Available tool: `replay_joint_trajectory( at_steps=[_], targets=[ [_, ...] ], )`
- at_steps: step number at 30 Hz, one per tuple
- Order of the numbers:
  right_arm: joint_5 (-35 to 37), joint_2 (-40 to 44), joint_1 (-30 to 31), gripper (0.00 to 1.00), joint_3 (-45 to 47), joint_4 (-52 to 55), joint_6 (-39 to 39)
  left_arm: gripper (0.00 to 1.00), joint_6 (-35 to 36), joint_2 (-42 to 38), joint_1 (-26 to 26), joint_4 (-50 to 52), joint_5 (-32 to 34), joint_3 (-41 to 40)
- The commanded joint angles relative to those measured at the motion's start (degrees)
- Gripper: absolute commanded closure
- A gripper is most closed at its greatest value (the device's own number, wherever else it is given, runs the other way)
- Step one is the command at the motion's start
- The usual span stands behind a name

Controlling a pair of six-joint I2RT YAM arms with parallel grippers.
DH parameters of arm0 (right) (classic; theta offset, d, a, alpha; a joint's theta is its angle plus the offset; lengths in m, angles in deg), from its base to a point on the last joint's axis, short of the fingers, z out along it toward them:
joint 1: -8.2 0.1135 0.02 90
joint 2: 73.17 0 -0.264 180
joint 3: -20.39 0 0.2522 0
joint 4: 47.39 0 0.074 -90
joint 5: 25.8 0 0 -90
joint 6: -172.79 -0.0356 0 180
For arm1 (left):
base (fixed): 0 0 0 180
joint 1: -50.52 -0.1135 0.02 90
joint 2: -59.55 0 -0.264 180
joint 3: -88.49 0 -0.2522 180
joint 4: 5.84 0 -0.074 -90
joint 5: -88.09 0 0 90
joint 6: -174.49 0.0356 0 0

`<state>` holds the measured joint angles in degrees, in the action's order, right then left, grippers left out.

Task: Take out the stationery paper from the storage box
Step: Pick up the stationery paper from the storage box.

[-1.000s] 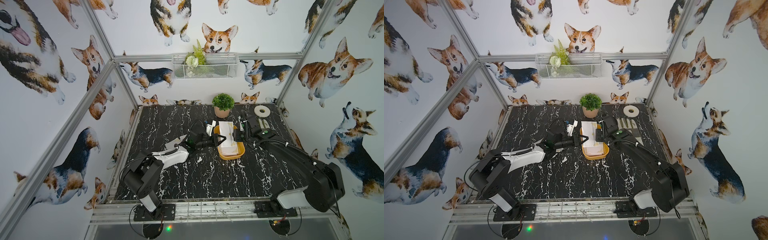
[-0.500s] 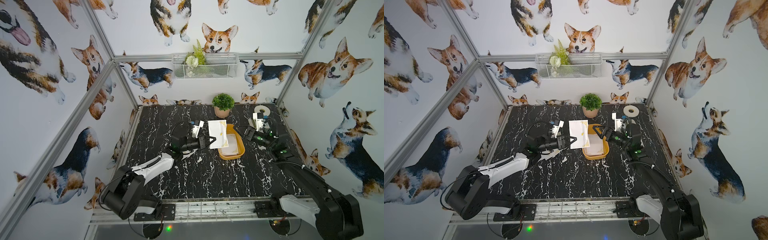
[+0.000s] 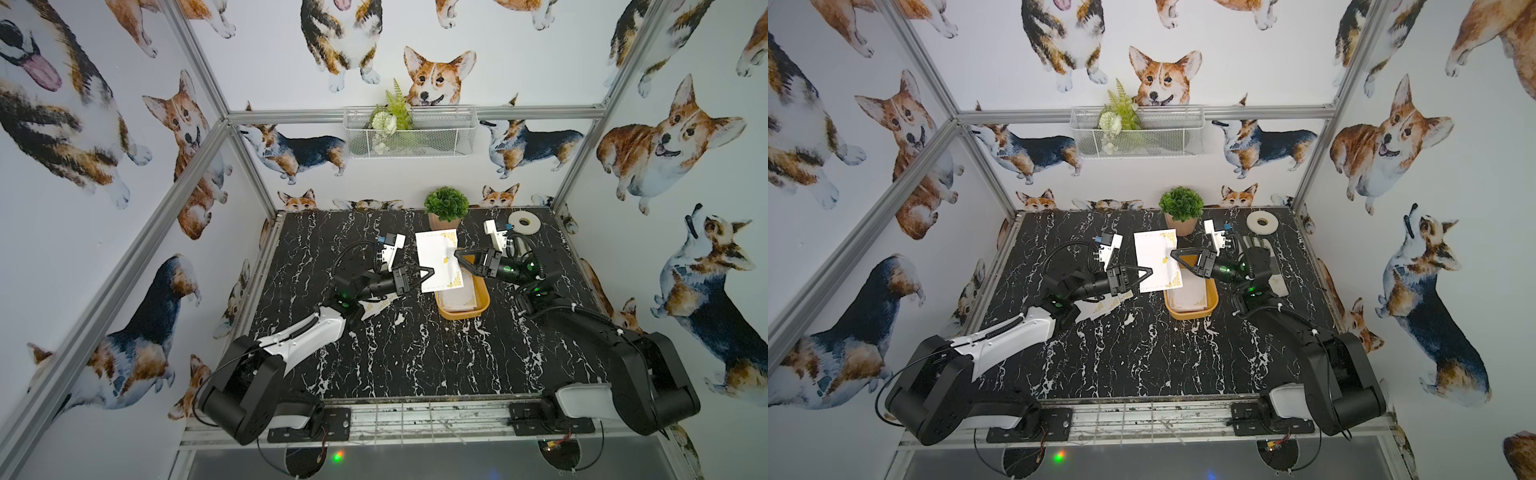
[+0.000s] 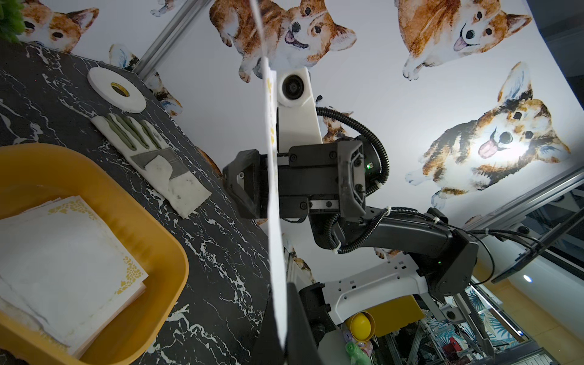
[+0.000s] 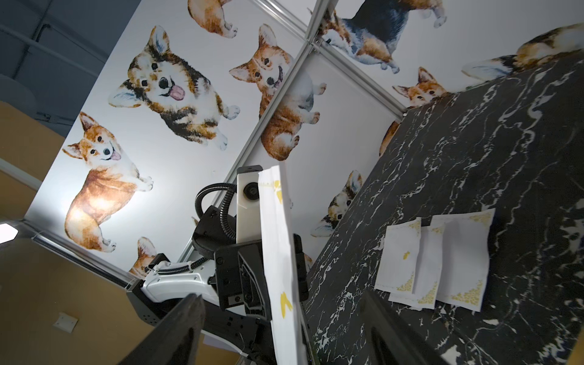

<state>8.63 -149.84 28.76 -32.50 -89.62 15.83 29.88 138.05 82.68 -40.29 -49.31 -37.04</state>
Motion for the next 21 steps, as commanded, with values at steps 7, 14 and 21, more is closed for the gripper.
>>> replay_joint_trajectory(
  at_steps=[7,14,21],
  targets=[
    [-1.82,-2.05,2.58,0.43,-1.64,-3.2,-1.55,1.0,-0.93,0.35,-0.17,-1.81,-0.25,0.69],
    [-2.1,-2.64,2.58,0.86,-1.73,-4.63,-2.59,1.0,-0.26,0.25,-0.17,-0.98,-0.24,0.69],
    [-1.65,0.29,2.56,0.84,-2.41,3.64,2.24,1.0,0.46,-0.1,-0.26,0.23,-0.15,0.69]
  ],
)
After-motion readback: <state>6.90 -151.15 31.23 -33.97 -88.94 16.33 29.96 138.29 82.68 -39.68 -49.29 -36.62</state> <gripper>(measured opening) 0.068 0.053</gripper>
